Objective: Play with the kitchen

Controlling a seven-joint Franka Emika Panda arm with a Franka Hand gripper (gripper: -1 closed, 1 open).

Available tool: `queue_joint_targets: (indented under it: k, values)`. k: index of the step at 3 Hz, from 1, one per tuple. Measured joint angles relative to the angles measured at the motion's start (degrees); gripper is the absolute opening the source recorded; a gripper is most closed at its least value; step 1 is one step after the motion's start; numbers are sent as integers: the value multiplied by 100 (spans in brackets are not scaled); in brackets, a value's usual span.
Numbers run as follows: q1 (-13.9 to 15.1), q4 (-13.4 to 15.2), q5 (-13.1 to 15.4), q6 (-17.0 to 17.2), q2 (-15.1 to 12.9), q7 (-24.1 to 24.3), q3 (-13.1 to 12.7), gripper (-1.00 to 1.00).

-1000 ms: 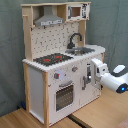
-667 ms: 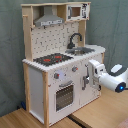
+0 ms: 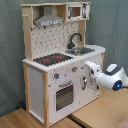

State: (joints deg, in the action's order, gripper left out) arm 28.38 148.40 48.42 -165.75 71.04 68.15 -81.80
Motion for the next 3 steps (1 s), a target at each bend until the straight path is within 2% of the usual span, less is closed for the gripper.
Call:
queue_joint_targets:
  k: [2,3]
  values:
    - [679,-200,0,-955,375,-170,4,100]
    - [967,-202,0,-1300,592,-528,63,100]
